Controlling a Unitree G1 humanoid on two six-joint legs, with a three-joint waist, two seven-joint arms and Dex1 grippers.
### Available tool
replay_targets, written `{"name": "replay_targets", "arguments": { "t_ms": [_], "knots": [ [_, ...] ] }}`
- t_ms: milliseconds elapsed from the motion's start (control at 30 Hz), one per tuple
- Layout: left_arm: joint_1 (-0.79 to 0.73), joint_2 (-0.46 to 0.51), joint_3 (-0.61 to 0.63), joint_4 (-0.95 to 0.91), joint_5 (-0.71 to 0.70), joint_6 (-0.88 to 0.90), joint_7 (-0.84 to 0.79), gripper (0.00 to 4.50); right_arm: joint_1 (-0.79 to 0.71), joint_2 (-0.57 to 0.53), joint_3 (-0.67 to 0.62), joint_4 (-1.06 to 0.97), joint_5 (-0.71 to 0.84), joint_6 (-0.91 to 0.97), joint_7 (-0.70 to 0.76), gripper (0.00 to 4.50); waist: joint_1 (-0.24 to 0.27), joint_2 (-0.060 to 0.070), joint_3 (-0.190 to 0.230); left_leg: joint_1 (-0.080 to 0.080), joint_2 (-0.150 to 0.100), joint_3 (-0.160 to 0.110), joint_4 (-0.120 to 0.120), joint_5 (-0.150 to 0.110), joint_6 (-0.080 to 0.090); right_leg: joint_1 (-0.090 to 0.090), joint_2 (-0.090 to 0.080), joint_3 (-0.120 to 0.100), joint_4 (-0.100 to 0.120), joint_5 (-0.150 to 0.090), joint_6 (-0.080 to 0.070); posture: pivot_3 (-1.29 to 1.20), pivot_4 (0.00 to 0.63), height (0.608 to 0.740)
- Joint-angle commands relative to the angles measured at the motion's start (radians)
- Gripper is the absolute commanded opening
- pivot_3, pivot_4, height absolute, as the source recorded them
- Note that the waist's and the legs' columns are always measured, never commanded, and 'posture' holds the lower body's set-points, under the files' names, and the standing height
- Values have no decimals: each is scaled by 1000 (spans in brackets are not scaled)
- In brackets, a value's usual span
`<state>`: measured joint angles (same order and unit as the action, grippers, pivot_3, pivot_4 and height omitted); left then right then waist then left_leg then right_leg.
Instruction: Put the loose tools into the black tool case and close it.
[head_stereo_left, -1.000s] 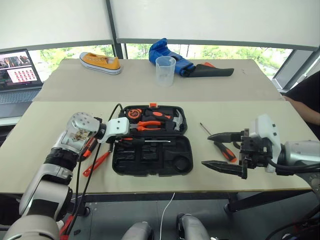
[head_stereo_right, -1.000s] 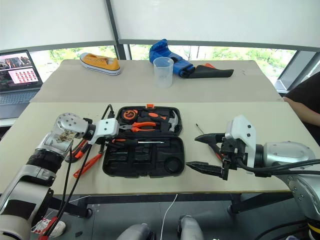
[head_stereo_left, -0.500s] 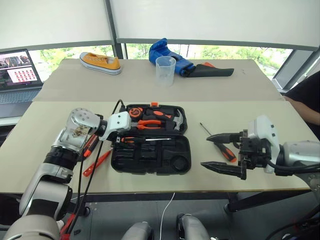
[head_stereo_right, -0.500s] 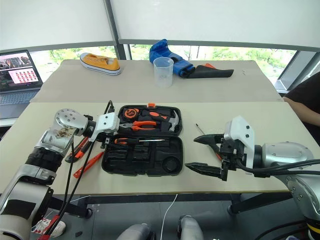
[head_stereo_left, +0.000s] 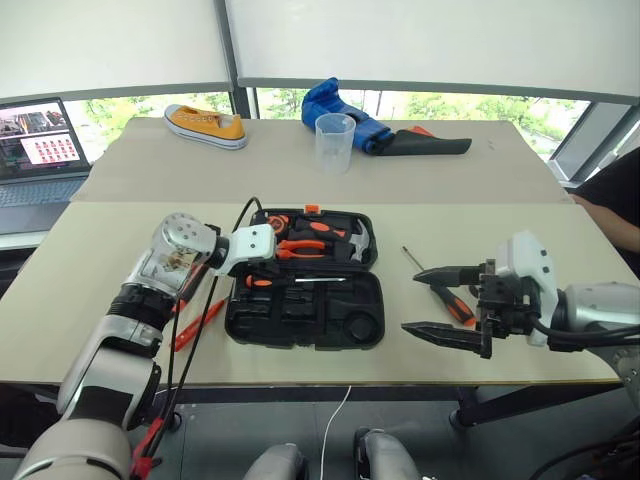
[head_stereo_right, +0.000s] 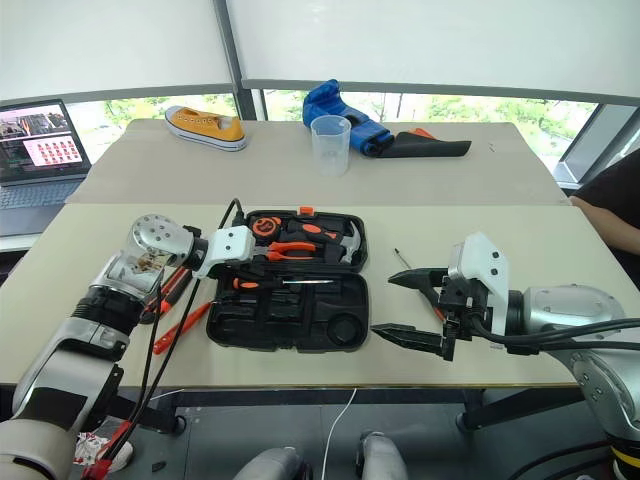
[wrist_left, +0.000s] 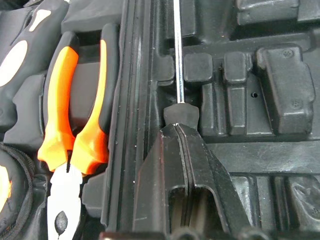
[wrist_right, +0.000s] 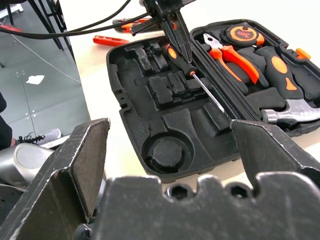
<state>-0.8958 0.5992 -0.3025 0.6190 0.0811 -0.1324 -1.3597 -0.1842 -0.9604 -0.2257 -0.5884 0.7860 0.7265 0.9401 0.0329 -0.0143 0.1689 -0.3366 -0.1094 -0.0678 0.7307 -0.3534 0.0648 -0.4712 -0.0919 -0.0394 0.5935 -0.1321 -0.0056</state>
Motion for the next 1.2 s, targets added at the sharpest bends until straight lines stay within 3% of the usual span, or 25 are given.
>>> {"name": "replay_targets", "arguments": {
  "t_ms": [33, 200, 300, 533, 600, 667, 867, 1200],
  "knots": [
    [12, -12, -43, 41, 49, -41, 9, 48, 11, 10, -17, -10, -13, -30, -9, 4500, 3, 0, -1, 0, 0, 0, 0, 0, 0, 0, 0, 0, 0, 0, 0, 0, 150, 731],
    [-28, -29, 36, 33, -43, 61, 1, 48, 56, 23, -33, 6, -69, -31, -58, 4500, 8, 0, -2, 1, 0, 0, 0, 0, 0, 2, 0, 0, 0, 0, 0, 0, 150, 731],
    [-46, -2, 143, -85, -226, 275, -107, 717, 110, 66, -95, 3, -78, 11, -165, 4500, 5, -1, -1, 0, 0, 0, 1, 0, 0, 1, 1, 0, 0, 0, 0, 0, 150, 731],
    [3, 56, 312, -473, -544, 748, -79, 3109, 302, 175, -216, -48, -90, 58, -333, 4500, -4, -1, -2, -2, 0, 0, 0, 0, 0, -2, 2, 0, 2, 0, 0, 0, 150, 731],
    [32, 73, 316, -568, -585, 814, -67, 3928, 332, 199, -215, -44, -114, 54, -373, 4500, -7, -1, -2, -1, 0, 0, 0, 0, 0, -1, 2, 0, 1, 0, 0, 0, 150, 731],
    [74, 91, 292, -651, -613, 829, -91, 4469, 326, 235, -177, 1, -160, 44, -429, 4500, -12, 0, -2, 1, -1, 0, 0, 0, 0, -1, 2, 1, 0, 0, 0, 0, 150, 731],
    [153, 125, 246, -748, -638, 819, -116, 4489, 230, 280, -84, 151, -268, 8, -487, 4500, -26, 0, -2, 4, 0, 0, 0, 2, -3, 1, 3, 3, 2, 0, 0, 0, 150, 731],
    [181, 139, 176, -754, -589, 732, -103, 4489, 85, 334, 92, 357, -376, -81, -432, 4500, -22, 0, -2, 3, 2, 1, -1, 2, -4, 0, 8, 8, 1, 2, -3, 0, 150, 731]
  ]
}}
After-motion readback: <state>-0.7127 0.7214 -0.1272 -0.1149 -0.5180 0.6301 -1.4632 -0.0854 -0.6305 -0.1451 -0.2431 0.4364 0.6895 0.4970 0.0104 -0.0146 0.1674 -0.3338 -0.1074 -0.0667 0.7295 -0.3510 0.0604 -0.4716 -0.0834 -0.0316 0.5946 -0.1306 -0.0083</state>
